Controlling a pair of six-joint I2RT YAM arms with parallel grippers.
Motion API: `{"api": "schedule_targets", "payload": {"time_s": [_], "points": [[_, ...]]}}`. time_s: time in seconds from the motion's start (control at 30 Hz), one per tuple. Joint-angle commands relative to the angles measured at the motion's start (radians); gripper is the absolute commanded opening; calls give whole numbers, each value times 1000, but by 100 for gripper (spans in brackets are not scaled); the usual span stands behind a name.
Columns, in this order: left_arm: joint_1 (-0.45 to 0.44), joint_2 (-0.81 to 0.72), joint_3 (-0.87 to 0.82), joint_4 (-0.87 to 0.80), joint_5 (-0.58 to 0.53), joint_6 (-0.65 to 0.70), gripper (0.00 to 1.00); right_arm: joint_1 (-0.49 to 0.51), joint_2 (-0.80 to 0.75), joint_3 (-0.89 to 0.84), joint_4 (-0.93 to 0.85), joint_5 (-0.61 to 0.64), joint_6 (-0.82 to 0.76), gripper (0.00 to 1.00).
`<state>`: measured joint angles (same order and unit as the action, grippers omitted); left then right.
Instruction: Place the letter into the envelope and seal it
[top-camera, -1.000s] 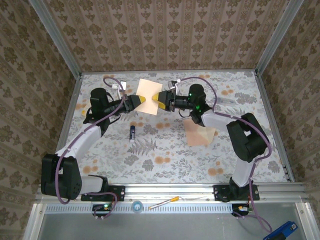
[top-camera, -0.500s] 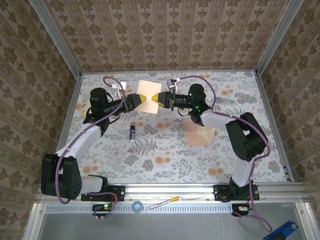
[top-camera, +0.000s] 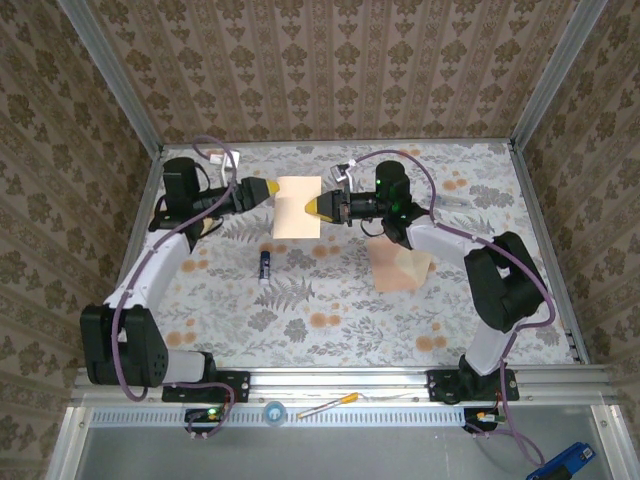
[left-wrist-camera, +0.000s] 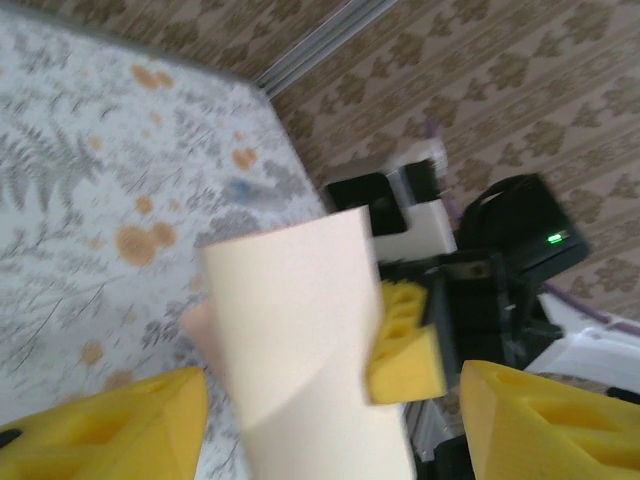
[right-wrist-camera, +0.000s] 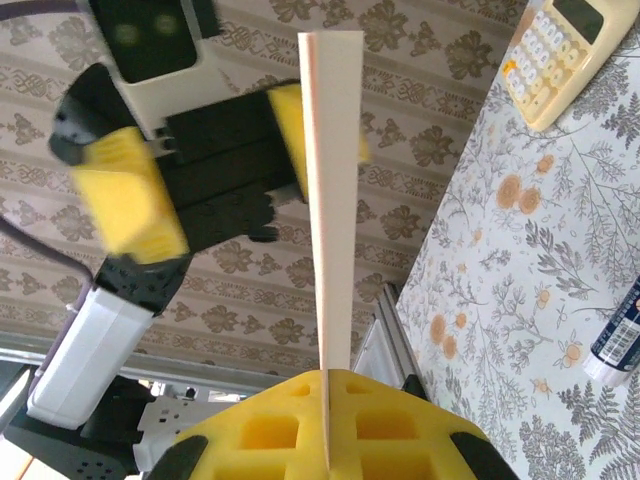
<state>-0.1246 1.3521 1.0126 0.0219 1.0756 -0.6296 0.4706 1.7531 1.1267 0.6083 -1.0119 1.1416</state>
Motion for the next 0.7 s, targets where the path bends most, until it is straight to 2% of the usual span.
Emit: {"api": "schedule_targets", "payload": {"time_s": [0.0, 0.07, 0.17, 0.23, 0.37, 0.57, 0.67], "points": [[-4, 5, 17, -180, -31, 161, 67, 5, -41, 25, -30, -39, -38, 0], [-4, 1, 23, -220, -51, 198, 66, 5, -46, 24, -31, -39, -39, 0], [-8, -7, 1, -144, -27, 145, 65, 7, -48, 27, -35, -42, -37, 0], [-14, -7, -20, -70, 0, 95, 59, 9, -46, 28, -33, -45, -36, 0], [-28, 2, -30, -40, 15, 82, 45, 17, -41, 31, -32, -51, -37, 0], [-46, 22, -57, 69, 65, 6, 42, 29, -41, 37, -30, -64, -38, 0], [-52, 28, -55, 81, 67, -3, 31, 30, -41, 38, -33, -65, -39, 0]]}}
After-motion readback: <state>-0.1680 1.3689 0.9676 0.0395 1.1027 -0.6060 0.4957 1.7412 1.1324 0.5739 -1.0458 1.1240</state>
